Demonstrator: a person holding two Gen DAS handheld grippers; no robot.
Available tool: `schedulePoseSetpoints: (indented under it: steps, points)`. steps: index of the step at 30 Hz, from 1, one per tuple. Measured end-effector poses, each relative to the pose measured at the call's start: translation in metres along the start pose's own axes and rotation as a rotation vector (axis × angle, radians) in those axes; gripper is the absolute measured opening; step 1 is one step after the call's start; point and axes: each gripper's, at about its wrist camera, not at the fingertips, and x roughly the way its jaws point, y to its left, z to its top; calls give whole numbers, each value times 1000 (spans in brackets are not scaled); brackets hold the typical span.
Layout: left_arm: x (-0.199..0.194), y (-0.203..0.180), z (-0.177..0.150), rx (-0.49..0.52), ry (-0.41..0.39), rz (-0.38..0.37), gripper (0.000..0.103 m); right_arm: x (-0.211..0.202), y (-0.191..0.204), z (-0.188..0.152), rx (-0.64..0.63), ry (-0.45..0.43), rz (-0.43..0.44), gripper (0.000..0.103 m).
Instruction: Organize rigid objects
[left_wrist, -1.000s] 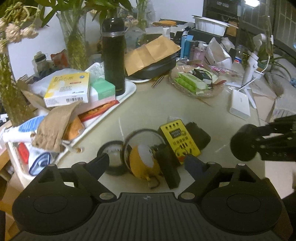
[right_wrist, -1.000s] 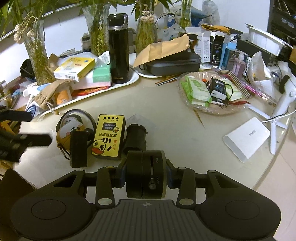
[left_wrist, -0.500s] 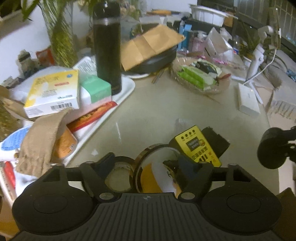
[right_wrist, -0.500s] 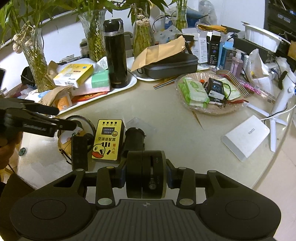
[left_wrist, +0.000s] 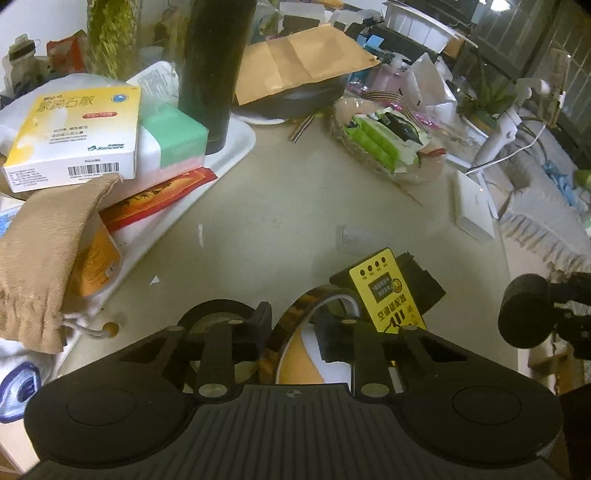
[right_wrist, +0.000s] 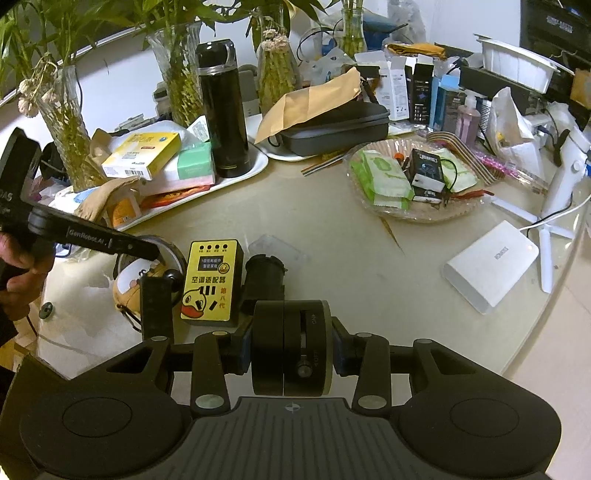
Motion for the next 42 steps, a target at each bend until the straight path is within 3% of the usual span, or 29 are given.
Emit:
schedulePoseSetpoints:
  steps: [3,6,12,23,42]
  points:
    - [-5,-1,-2,-2,-4,22,13,-2,1,0,5,-5,6,43]
    - [-15,-7,-5,12,-34,36,10,-3,2,0,9,-13,8,43]
    - [-31,-24,-8,47,-72,79,10,-6,4,2,33,-24,24,43]
    - [-75,-58,-17,43,-204,53,10,-21,12,1,46,-55,38,43]
    - [-152,-102,-48,-5,-236,134,10,-82,43,-10,61,-46,89,43]
